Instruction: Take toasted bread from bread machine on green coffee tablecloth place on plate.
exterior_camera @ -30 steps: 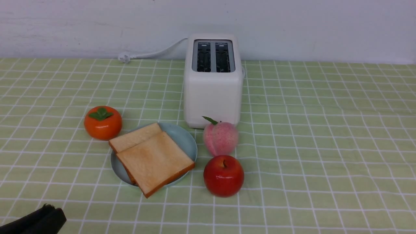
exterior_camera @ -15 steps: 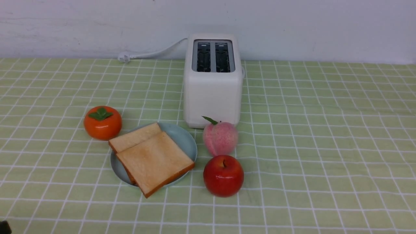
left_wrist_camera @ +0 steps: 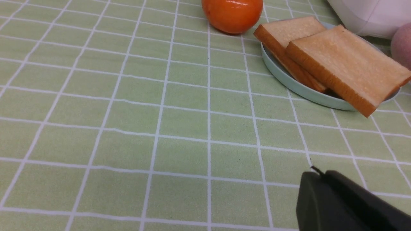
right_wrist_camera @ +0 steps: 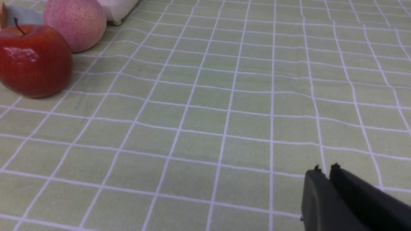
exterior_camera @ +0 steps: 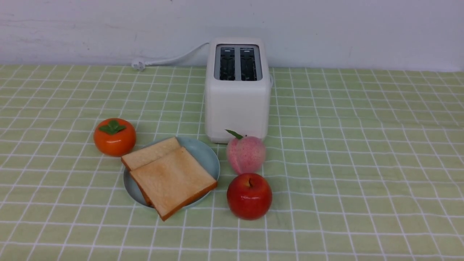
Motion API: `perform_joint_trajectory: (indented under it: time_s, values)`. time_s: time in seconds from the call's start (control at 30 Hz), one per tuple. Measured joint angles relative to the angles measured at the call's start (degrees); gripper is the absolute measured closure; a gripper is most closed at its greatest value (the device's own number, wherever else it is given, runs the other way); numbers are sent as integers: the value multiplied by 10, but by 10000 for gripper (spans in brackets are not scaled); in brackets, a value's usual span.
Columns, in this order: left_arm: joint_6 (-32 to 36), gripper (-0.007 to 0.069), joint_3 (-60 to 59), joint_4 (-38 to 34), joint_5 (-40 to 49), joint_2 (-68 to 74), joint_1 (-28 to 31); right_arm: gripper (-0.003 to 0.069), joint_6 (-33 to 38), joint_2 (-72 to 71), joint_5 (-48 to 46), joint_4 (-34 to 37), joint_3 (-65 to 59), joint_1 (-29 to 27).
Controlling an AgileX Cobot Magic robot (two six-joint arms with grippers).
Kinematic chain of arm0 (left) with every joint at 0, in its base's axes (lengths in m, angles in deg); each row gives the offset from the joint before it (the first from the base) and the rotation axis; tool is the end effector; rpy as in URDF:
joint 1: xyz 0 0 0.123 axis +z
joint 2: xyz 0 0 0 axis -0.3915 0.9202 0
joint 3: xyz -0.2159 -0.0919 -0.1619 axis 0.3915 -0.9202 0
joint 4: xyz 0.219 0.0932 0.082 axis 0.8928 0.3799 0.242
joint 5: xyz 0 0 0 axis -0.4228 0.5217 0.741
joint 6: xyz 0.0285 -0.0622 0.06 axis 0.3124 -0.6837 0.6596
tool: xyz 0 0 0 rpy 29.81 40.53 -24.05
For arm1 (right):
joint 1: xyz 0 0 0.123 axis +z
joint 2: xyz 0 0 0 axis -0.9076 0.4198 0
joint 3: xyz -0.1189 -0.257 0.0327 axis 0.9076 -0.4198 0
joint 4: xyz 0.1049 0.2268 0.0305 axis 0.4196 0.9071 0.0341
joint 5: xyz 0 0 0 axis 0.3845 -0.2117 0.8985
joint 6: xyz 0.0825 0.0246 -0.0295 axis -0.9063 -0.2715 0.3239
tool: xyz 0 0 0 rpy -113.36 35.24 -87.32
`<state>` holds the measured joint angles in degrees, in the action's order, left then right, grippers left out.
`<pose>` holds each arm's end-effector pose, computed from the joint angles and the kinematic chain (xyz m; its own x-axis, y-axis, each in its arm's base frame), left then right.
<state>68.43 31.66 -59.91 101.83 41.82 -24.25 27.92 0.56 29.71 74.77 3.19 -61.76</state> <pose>0.0521 -0.0072 0.1695 -0.3186 -0.1742 -0.9317 0.0267 0.9809 -0.1925 0.0515 0.0096 0.1732 -0.3009 0.0058 -0.9536 -0.1196 0.9919 0.0438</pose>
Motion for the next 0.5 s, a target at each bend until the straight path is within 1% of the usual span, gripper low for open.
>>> perform_joint_trajectory:
  time_s: [0.5]
  values:
    - [-2, 638, 0, 1, 0, 0, 0, 586, 0, 0, 0, 0, 0, 0]
